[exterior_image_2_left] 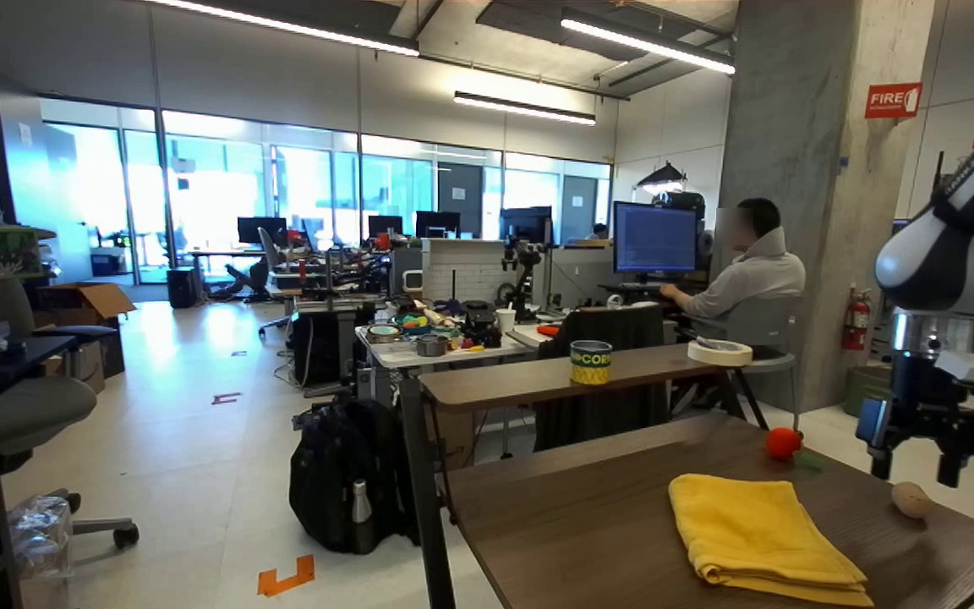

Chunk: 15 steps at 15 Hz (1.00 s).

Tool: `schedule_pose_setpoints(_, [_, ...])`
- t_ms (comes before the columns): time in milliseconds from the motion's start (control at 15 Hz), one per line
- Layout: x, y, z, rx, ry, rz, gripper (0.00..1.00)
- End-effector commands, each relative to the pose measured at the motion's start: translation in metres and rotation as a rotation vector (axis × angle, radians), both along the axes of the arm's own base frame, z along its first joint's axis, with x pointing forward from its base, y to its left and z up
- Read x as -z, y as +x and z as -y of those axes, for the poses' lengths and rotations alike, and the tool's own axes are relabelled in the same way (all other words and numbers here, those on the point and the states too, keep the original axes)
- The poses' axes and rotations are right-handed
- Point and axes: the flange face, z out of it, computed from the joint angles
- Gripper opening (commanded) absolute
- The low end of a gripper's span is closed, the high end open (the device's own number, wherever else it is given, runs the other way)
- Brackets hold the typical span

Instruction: Take the red plushie to the right, then put the brown plushie in the corner toward you, and lastly, use the yellow towel to clean the table.

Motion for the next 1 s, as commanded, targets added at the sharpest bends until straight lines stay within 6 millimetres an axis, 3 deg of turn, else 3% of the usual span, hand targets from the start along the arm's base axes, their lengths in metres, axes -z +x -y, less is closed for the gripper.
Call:
schedule_pose_setpoints(0, [-0.037, -0.001, -0.082, -0.125, 0.11, 0.096, 1.0])
schedule_pose_setpoints(333, [-0.071, 0.003, -0.231, -0.32, 0.184, 0.122, 1.0])
schedule_pose_setpoints(400, [-0.056, 0.013, -0.193, -0.284, 0.185, 0.102, 1.0])
schedule_pose_setpoints(467, [-0.061, 0.013, -0.215, -0.305, 0.185, 0.1, 1.0])
schedule_pose_setpoints(533, [-0.061, 0.013, -0.221, -0.312, 0.181, 0.097, 1.0])
schedule_pose_setpoints(867, [-0.054, 0.011, -0.191, -0.279, 0.172, 0.092, 1.0])
schedule_pose_setpoints(933, [-0.048, 0.019, -0.188, -0.255, 0.184, 0.109, 1.0])
